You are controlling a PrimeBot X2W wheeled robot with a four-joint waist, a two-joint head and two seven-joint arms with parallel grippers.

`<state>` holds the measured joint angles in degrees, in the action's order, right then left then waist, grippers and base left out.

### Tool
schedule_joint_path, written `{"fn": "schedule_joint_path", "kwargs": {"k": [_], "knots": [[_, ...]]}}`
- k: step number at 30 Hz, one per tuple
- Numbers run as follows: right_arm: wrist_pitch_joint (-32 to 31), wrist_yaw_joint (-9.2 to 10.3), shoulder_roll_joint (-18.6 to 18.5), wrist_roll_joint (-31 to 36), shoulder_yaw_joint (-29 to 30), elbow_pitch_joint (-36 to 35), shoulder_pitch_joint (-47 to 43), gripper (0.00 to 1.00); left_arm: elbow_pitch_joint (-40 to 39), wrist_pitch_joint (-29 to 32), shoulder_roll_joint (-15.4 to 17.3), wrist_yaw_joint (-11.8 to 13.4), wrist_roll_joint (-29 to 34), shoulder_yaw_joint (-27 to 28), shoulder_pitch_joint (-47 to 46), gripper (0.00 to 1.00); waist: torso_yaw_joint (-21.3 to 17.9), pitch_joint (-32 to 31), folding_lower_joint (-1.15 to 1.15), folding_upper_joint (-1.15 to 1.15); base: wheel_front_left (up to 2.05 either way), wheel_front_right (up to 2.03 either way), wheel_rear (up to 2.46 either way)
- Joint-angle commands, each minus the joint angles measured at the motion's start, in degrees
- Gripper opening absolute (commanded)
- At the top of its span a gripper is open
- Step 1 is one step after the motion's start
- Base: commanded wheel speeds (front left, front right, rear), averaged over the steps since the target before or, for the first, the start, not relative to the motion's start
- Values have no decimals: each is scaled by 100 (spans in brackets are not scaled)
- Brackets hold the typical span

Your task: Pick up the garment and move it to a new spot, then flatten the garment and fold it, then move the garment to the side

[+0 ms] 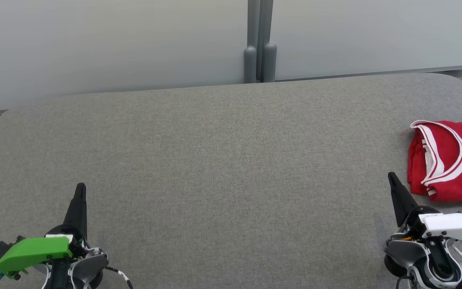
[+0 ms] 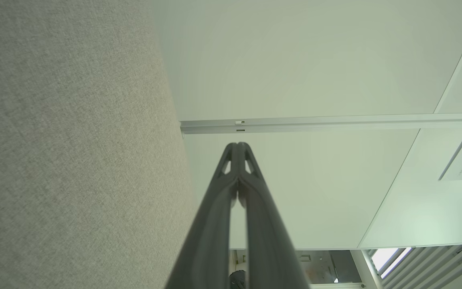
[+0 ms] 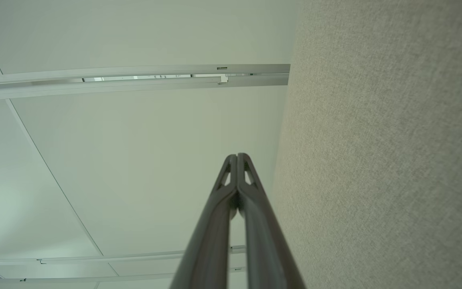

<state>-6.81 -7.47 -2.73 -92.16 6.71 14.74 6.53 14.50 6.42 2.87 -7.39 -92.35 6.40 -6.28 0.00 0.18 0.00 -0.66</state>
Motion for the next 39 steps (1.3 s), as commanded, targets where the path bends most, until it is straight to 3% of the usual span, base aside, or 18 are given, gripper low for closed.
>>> {"fn": "schedule_joint_path", "kwargs": {"k": [1,39], "knots": [[-17,-4,-29,-32,-2,-21,61,0,-23,1,-3,-18,-6,15,-67,0,0,0,0,66,0,0,0],[-16,-4,-29,-32,-3,-21,61,0,-23,-1,-2,-18,-3,14,-66,0,0,0,0,66,0,0,0]]}}
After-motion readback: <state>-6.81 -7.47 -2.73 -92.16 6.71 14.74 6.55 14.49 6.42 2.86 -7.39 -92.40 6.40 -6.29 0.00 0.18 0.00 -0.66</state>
